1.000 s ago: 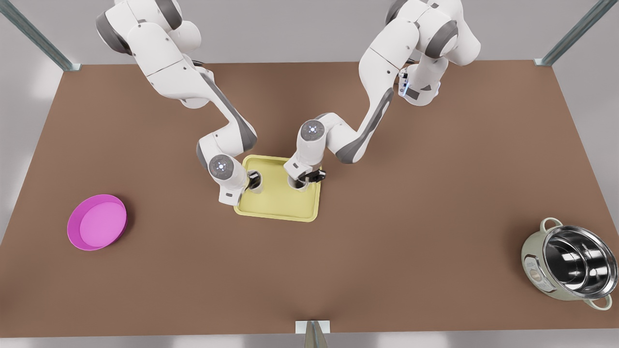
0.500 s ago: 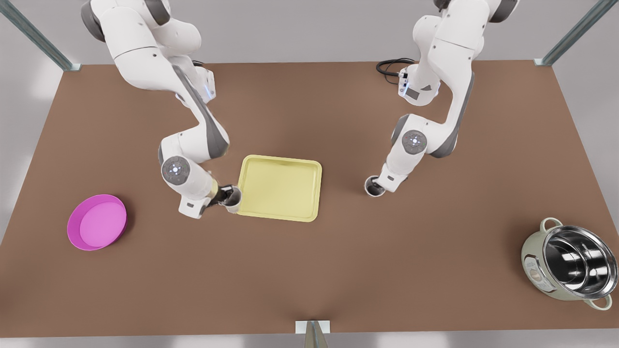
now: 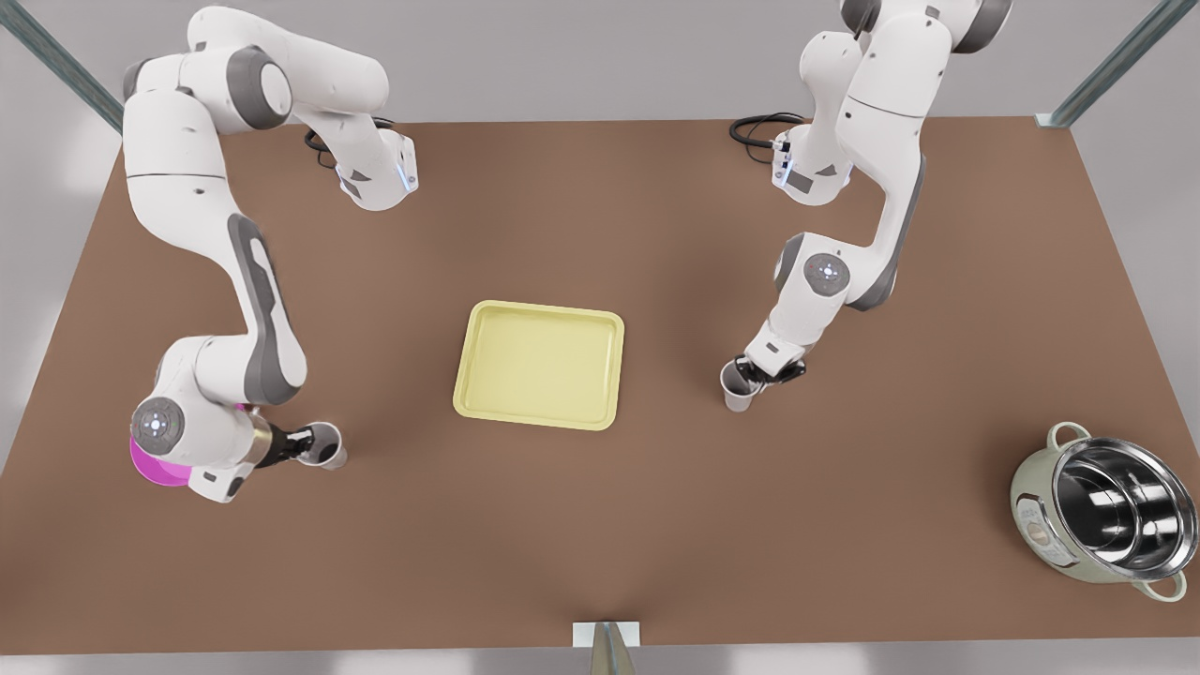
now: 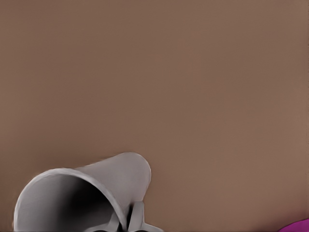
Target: Use the left arm to pick up the white IKEA cup from the tray and place it on the middle-left position; use the right arm to pick up the white IKEA cup from the tray and place it on the middle-right position
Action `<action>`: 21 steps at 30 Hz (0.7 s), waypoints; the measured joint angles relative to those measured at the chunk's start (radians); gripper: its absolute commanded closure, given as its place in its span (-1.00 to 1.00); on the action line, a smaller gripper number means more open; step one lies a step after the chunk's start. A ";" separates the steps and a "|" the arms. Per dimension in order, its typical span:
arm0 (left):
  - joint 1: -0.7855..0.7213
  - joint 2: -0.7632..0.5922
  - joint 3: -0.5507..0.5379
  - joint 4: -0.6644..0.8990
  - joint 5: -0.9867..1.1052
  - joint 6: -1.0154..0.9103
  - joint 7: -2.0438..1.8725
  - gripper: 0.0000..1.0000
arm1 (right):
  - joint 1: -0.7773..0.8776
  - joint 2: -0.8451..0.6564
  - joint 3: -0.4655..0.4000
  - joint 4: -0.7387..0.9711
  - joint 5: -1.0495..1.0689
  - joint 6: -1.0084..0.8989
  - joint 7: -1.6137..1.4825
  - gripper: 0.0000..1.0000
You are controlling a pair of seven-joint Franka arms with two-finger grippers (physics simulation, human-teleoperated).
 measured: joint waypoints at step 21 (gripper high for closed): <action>0.018 -0.336 0.014 0.453 0.051 -0.779 0.163 -1.00 | -0.024 0.078 0.001 0.049 0.077 0.036 -0.340 -0.14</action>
